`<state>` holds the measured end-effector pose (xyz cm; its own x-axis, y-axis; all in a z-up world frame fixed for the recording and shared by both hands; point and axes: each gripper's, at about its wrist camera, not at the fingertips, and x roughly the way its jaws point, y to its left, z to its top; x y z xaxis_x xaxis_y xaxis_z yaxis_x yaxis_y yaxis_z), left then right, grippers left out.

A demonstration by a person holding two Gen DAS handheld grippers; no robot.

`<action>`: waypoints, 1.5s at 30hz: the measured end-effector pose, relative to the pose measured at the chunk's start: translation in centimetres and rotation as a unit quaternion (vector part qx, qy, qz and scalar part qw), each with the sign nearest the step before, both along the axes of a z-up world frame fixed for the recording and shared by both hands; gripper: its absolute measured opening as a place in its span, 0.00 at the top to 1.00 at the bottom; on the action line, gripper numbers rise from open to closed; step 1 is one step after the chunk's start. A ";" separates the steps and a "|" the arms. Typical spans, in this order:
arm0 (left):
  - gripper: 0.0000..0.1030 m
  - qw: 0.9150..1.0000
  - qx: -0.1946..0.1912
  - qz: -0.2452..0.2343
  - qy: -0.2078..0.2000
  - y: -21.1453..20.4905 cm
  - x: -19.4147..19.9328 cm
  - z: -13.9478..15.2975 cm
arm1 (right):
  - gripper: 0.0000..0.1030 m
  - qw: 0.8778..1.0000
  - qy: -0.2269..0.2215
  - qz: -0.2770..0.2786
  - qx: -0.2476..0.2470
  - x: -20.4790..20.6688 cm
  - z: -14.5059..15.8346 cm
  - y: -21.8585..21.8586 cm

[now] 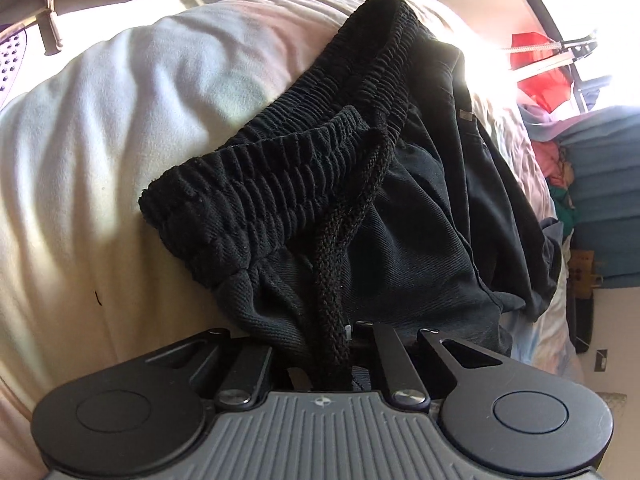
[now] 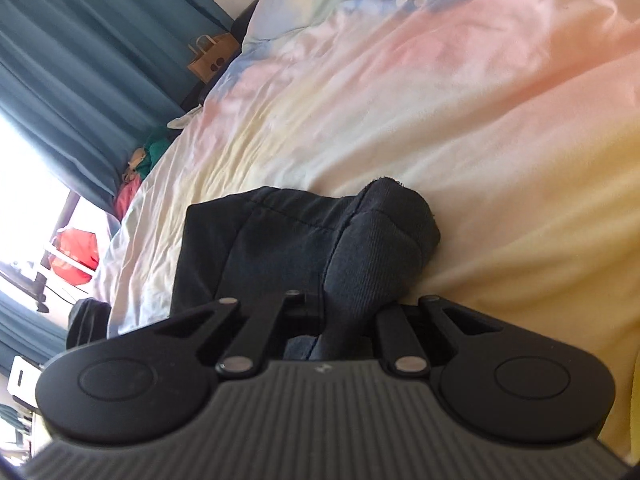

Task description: Fold clothes

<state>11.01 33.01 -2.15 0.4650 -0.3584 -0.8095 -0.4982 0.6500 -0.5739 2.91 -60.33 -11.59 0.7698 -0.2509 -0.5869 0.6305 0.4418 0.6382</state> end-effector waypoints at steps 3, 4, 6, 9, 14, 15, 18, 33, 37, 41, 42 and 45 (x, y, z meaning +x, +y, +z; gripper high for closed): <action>0.91 1.000 0.006 0.001 -0.005 -0.1 -0.3 0.3 | 0.92 0.999 -0.025 -0.003 0.027 0.3 0.3 -0.4; 0.91 1.000 0.006 0.002 -0.006 -0.1 -0.4 0.3 | 0.92 0.998 -0.040 -0.004 0.043 0.3 0.5 -0.8; 0.91 1.000 0.006 0.004 -0.009 -0.2 -0.5 0.0 | 0.92 0.995 -0.080 -0.002 0.063 1.2 2.0 -1.4; 0.91 1.000 -0.001 0.010 -0.010 -0.1 -0.5 -0.3 | 0.92 0.992 -0.116 0.032 0.031 4.1 6.4 -1.2; 0.91 1.000 0.004 0.009 -0.016 -0.3 -0.5 0.0 | 0.92 0.971 -0.189 0.112 -0.099 5.4 13.8 1.2; 0.91 1.000 0.005 0.009 -0.016 -0.4 -0.4 -0.1 | 0.92 0.970 -0.190 0.108 -0.109 4.8 13.8 1.0; 0.90 1.000 0.006 0.006 -0.014 -0.4 -0.1 -0.1 | 0.92 0.986 -0.099 0.088 -0.099 3.4 10.3 -1.2; 0.58 0.990 0.116 -0.077 -0.026 -2.7 -0.2 3.3 | 0.62 0.984 0.137 0.082 -0.075 3.4 3.8 -0.4; 0.36 0.974 0.182 -0.116 -0.067 -4.3 -1.8 6.5 | 0.37 0.979 0.123 0.096 -0.127 3.1 7.8 1.9; 0.14 0.943 0.274 -0.128 -0.138 -7.2 -3.8 9.9 | 0.37 0.975 0.090 0.111 -0.170 2.8 12.5 5.0; 0.13 0.932 0.299 -0.136 -0.154 -8.4 -4.3 10.8 | 0.37 0.973 0.080 0.116 -0.183 2.8 13.7 5.9; 0.11 0.916 0.316 -0.157 -0.190 -11.2 -5.0 12.5 | 0.36 0.963 0.048 0.148 -0.219 2.9 17.3 9.2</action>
